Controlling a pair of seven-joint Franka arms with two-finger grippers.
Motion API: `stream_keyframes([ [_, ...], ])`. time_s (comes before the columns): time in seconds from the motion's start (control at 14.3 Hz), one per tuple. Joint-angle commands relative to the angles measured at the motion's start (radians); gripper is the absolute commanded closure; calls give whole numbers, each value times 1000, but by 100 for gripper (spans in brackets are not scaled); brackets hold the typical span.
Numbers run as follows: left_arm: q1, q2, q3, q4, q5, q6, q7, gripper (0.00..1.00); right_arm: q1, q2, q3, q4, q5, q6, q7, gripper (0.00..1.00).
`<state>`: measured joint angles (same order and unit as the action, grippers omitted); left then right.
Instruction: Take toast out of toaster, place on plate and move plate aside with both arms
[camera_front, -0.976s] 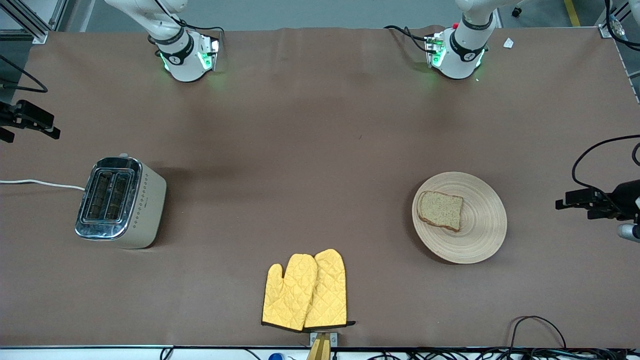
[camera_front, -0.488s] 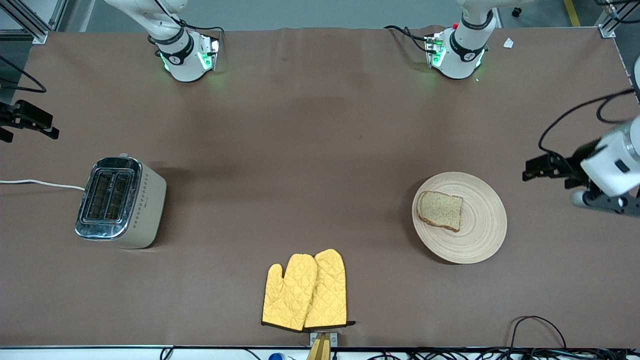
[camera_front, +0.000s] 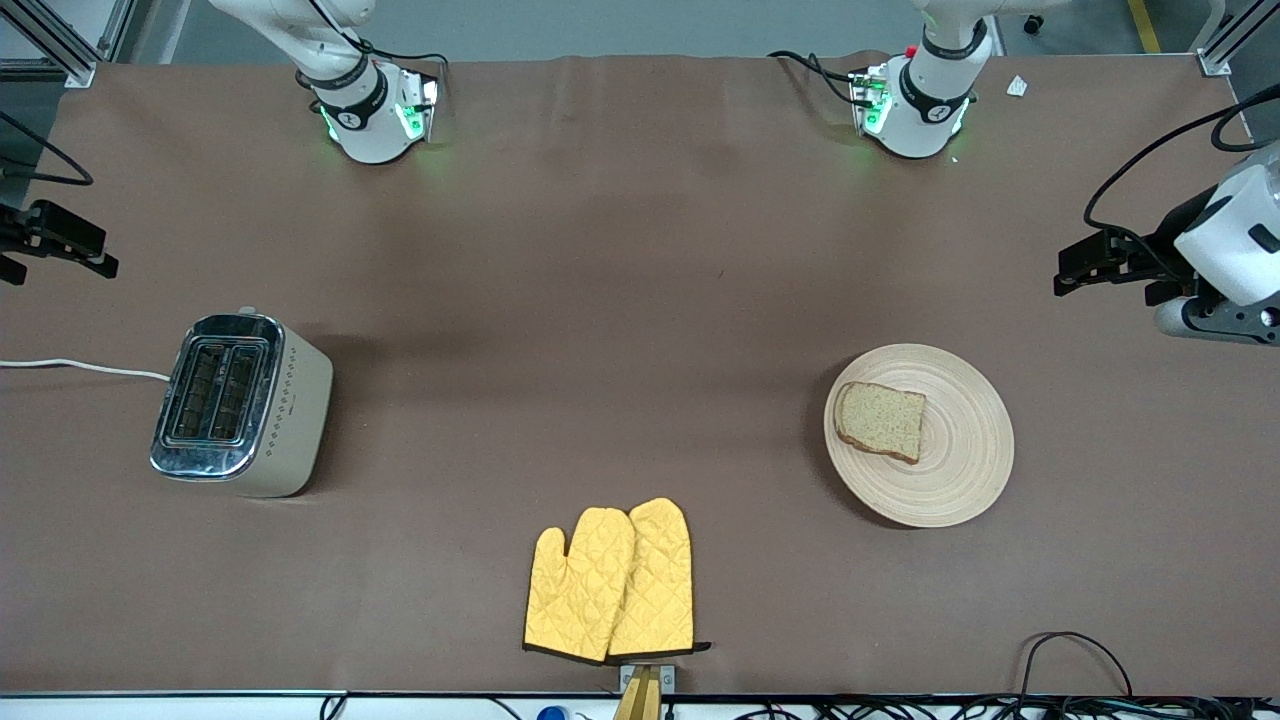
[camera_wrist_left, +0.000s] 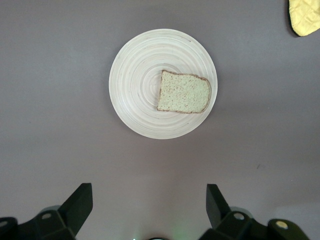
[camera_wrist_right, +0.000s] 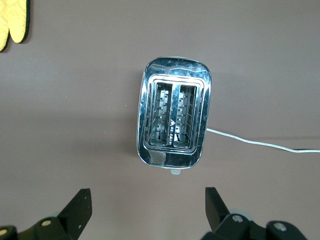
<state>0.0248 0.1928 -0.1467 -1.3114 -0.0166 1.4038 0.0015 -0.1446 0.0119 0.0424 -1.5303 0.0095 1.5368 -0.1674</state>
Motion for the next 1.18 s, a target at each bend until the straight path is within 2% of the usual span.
stream_keyframes([
  [0.0, -8, -47, -7, -41, 46, 10, 6, 0, -20, -20, 17, -13, -16, -10, 9, 0],
  [0.14, -20, -87, -5, -95, 72, 75, 9, 0, -21, -18, 17, -13, -16, -15, 20, 0],
  [0.35, -58, -226, 15, -303, 79, 194, 21, 0, -26, -18, 19, -11, -13, -27, 94, 0],
  [0.42, -84, -254, 31, -342, 87, 220, 23, 0, -24, -18, 19, -11, -13, -26, 95, 0],
  [0.56, -109, -254, 64, -339, 90, 219, 38, 0, -24, -18, 19, -11, -13, -27, 95, 0],
  [0.77, -94, -230, 64, -316, 92, 215, 95, 0, -29, -18, 19, -11, -11, -29, 104, 0],
  [1.11, -94, -196, 64, -246, 72, 204, 51, 0, -40, -17, 17, -11, -13, -30, 111, 0],
])
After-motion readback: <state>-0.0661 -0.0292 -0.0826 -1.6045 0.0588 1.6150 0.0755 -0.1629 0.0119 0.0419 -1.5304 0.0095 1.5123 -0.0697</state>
